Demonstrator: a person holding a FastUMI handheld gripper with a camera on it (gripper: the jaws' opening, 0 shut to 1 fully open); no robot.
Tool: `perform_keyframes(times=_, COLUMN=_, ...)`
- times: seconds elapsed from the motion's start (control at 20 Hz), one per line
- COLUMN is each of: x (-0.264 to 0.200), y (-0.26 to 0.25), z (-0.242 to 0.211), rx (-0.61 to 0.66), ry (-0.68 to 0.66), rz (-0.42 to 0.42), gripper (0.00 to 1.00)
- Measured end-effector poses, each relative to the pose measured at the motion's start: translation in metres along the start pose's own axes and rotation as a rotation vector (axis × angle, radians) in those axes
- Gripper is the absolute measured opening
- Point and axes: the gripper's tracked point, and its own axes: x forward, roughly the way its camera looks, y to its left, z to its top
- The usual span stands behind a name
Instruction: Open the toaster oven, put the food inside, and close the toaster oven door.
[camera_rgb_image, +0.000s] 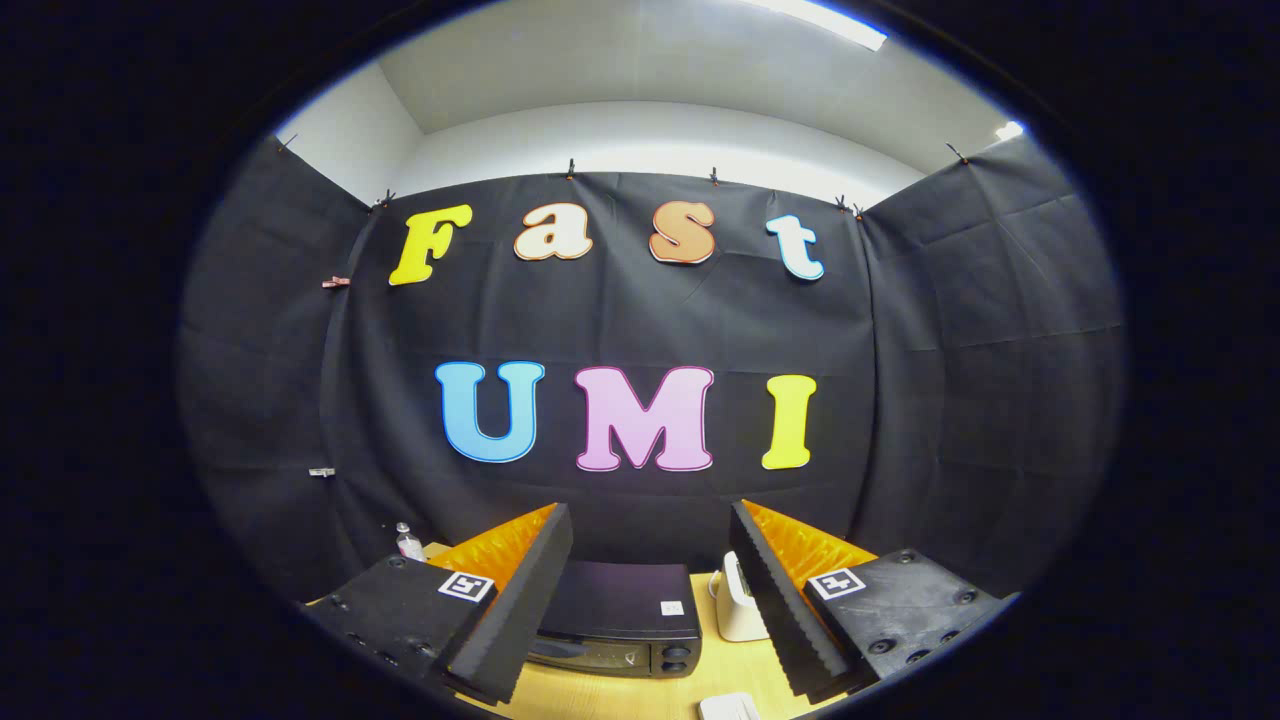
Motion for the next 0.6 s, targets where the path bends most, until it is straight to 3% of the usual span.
perform_keyframes(times=0.6, x=-0.015, y=0.008, z=-0.010, rx=-0.033, ry=0.035, rz=-0.018, gripper=0.98)
